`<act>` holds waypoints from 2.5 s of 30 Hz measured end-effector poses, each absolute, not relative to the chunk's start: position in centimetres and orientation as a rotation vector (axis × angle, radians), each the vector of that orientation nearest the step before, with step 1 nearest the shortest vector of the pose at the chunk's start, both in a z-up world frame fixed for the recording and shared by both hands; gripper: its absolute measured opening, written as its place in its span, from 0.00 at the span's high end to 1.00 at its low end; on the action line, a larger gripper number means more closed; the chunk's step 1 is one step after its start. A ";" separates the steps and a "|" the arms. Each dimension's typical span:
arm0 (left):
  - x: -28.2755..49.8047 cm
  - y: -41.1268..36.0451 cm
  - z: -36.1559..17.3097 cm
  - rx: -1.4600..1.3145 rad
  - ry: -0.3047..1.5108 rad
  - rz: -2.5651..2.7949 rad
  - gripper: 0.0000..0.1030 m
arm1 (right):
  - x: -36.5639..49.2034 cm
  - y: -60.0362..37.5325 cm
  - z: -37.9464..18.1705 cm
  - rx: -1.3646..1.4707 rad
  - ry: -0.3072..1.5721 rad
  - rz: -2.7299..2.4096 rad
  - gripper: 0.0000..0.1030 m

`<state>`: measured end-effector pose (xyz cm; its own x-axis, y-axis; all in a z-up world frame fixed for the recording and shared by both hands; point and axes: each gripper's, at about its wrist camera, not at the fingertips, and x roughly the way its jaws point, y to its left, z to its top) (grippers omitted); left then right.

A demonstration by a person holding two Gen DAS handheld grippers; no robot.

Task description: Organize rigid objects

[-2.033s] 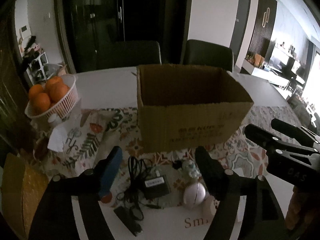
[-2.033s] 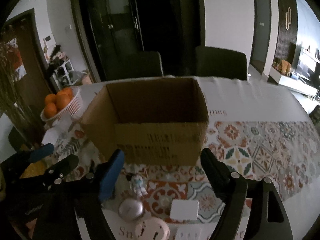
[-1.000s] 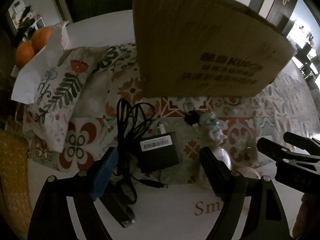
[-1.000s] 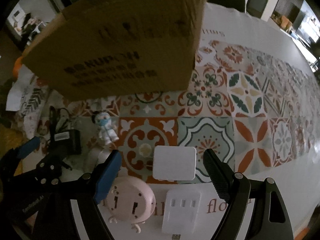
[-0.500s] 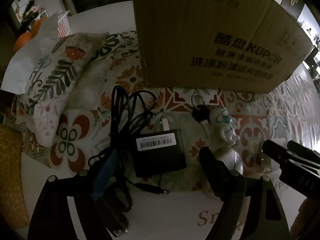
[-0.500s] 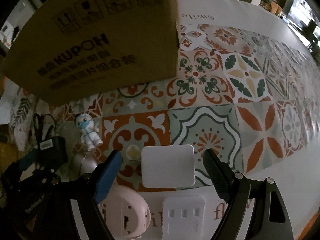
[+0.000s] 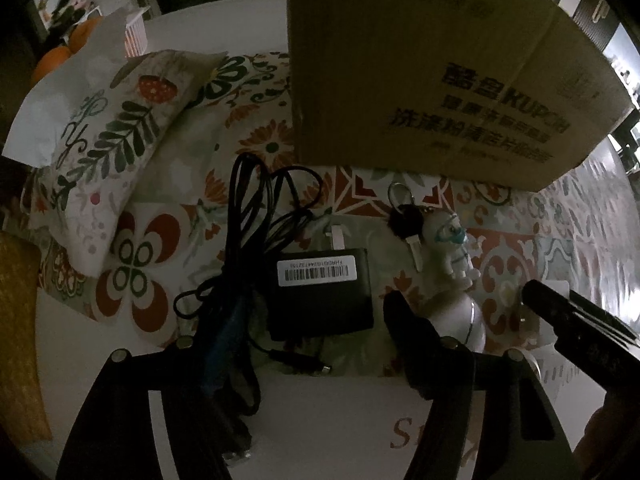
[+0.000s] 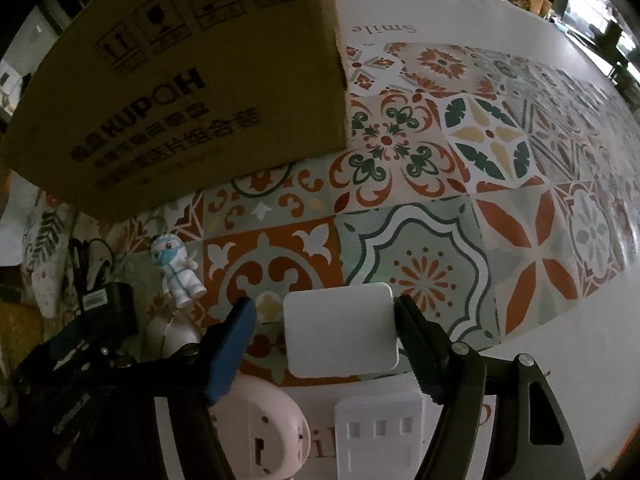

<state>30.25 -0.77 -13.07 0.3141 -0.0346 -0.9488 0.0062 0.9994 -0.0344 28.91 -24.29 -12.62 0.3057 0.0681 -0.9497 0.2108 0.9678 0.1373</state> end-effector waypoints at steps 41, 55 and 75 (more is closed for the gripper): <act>27.9 -0.7 -6.7 -0.048 1.055 -0.112 0.48 | 26.4 -22.5 -5.5 0.183 1.013 -0.029 0.43; 27.6 -1.1 -1.8 -0.036 0.956 -0.144 0.48 | 26.3 -22.8 -1.4 0.192 0.898 0.018 0.43; 30.3 -2.7 6.3 0.032 0.846 -0.169 0.48 | 28.6 -24.2 4.9 0.252 0.790 0.069 0.43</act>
<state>30.30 -2.74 6.28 0.6503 -0.1360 -0.7474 0.1612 0.9861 -0.0393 28.60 -24.19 4.85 0.7030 0.1550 -0.6941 0.0328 0.9678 0.2494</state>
